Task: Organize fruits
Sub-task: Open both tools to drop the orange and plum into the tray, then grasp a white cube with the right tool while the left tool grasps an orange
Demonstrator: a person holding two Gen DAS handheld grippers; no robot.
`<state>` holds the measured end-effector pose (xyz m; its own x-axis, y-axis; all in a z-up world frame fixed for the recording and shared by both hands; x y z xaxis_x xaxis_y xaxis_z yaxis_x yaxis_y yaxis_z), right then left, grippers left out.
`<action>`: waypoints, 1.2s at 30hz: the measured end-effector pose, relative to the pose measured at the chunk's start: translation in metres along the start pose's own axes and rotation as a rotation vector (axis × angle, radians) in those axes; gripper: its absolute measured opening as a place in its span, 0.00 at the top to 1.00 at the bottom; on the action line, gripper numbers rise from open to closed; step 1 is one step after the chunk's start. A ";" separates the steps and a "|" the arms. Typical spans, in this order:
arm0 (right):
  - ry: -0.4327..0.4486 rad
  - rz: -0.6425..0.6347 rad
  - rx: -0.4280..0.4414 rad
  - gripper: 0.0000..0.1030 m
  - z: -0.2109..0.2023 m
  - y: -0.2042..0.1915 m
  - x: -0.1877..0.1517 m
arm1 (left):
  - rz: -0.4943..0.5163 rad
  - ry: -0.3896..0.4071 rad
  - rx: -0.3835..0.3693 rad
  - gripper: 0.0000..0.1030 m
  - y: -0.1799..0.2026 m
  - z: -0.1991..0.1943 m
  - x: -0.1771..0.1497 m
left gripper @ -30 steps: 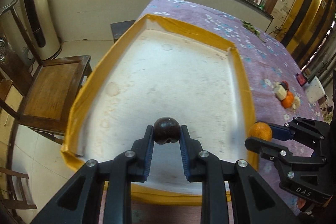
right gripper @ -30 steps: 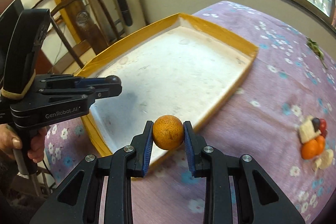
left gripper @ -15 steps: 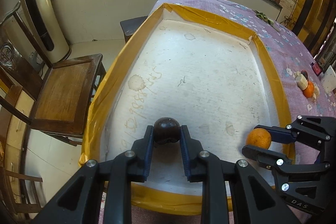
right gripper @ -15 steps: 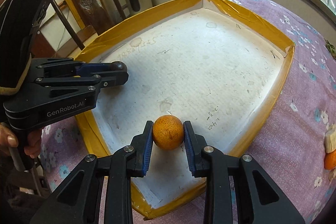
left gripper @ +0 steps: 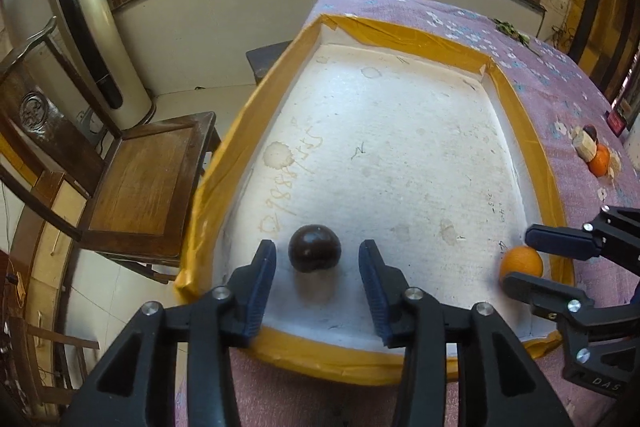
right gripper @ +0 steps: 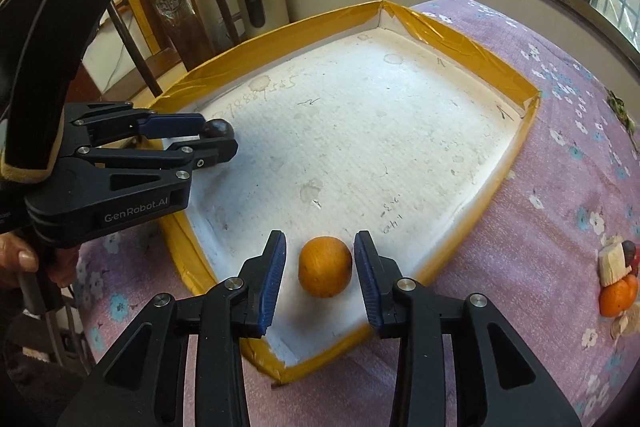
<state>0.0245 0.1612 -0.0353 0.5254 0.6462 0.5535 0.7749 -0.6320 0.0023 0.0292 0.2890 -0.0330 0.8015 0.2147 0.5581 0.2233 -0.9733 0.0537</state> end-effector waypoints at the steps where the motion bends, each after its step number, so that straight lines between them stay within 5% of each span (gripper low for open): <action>1: 0.006 0.006 0.000 0.67 -0.003 0.001 -0.001 | -0.005 0.005 0.007 0.55 -0.002 -0.003 0.000; 9: 0.062 0.036 -0.013 0.59 -0.044 0.010 -0.022 | -0.069 0.016 0.007 0.36 0.007 -0.020 -0.002; 16: 0.052 0.128 -0.044 0.59 -0.063 0.046 -0.060 | -0.023 0.024 -0.046 0.27 0.063 -0.032 0.000; 22: 0.058 0.301 -0.106 0.59 -0.087 0.115 -0.105 | 0.059 0.018 -0.096 0.23 0.122 -0.038 -0.002; 30: 0.063 0.508 -0.293 0.58 -0.122 0.240 -0.165 | 0.163 -0.025 -0.129 0.22 0.187 -0.036 -0.017; 36: 0.059 0.508 -0.263 0.58 -0.107 0.273 -0.167 | 0.239 -0.056 -0.126 0.22 0.230 -0.028 -0.020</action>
<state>0.1102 -0.1653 -0.0379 0.7826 0.2134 0.5848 0.3130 -0.9469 -0.0732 0.0489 0.0589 -0.0090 0.8536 -0.0216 0.5205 -0.0437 -0.9986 0.0302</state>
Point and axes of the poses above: each gripper's, at about its wrist camera, not at the fingertips, and z roughly the way its jaws point, y to its right, x to its top, the point moved 8 cm from there along z, roughly the way its jaws point, and after that the axes turned 9 degrees about -z, right-handed, at the moved point
